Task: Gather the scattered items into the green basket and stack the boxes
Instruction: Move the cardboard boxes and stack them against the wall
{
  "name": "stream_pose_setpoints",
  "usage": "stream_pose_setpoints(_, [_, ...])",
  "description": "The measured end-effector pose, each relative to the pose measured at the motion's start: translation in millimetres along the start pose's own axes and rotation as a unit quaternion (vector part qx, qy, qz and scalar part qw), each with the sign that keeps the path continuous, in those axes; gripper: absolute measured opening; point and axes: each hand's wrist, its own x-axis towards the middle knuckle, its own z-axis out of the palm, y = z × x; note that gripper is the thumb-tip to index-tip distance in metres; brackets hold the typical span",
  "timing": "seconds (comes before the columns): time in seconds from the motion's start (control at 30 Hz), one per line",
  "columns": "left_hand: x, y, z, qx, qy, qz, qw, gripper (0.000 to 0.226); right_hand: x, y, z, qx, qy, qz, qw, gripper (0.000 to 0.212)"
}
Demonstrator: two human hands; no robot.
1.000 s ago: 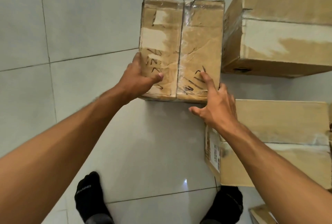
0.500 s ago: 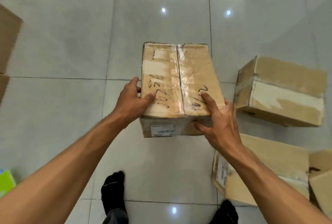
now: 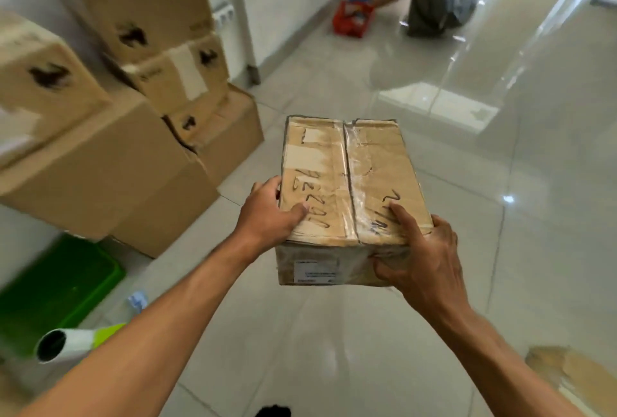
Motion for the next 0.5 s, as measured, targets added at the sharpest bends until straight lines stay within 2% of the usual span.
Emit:
stream_pose_setpoints(0.2, [39.9,22.0,-168.9,-0.040,0.084,0.030,0.995,0.048,83.6,-161.3,-33.0,0.017,0.034,-0.100,0.994,0.097])
stream_pose_setpoints(0.4, [62.4,29.0,-318.9,-0.040,0.168,0.062,0.983,0.065,146.1,-302.9,-50.5,0.041,0.072,-0.180,0.980,0.096])
stream_pose_setpoints(0.5, [64.3,36.5,-382.4,-0.049,0.189,0.069,0.978,0.061,169.8,-366.6,-59.8,0.039,0.077,-0.215,0.973,0.094])
